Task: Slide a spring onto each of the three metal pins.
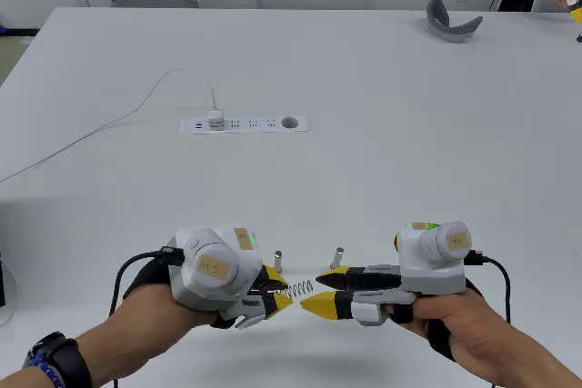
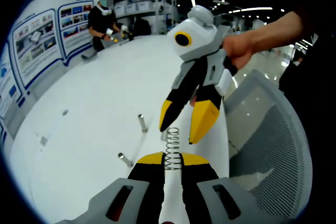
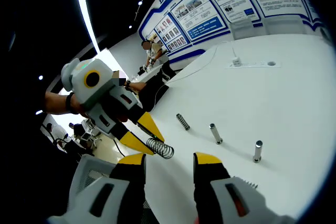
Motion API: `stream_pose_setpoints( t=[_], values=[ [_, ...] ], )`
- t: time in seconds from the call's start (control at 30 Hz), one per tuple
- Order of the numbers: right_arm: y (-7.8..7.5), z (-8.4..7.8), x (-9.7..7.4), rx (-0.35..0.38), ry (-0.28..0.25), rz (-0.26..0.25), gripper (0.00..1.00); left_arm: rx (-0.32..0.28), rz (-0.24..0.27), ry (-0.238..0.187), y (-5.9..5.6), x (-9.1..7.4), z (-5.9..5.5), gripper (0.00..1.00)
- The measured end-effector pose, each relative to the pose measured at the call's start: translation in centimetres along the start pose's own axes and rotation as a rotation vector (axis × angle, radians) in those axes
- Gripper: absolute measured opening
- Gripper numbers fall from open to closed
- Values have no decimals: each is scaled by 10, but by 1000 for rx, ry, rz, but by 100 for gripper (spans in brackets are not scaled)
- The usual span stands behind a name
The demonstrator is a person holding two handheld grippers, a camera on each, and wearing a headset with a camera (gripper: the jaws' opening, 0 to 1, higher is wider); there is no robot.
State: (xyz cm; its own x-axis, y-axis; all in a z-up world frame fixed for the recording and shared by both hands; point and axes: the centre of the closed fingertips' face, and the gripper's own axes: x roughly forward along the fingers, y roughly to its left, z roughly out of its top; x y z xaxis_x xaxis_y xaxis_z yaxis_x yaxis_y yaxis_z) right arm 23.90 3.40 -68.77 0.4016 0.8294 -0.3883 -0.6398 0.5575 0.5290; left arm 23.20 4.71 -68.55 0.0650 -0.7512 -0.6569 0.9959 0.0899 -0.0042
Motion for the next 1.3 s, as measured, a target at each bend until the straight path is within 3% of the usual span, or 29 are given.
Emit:
stream_pose_setpoints(
  t=[0.4, 0.9, 1.07, 1.3],
  values=[
    [13, -1, 2, 41, 5, 71, 18, 37, -46, -4, -12, 3, 5, 11],
    [22, -1, 0, 44, 19, 111, 12, 46, -66, 3, -15, 6, 3, 11],
    [24, 7, -5, -38, 70, 95, 12, 25, -70, -25, -13, 7, 9, 10],
    [29, 23, -15, -267, 229, 90, 12, -20, -91, -115, -12, 7, 29, 10]
  ],
)
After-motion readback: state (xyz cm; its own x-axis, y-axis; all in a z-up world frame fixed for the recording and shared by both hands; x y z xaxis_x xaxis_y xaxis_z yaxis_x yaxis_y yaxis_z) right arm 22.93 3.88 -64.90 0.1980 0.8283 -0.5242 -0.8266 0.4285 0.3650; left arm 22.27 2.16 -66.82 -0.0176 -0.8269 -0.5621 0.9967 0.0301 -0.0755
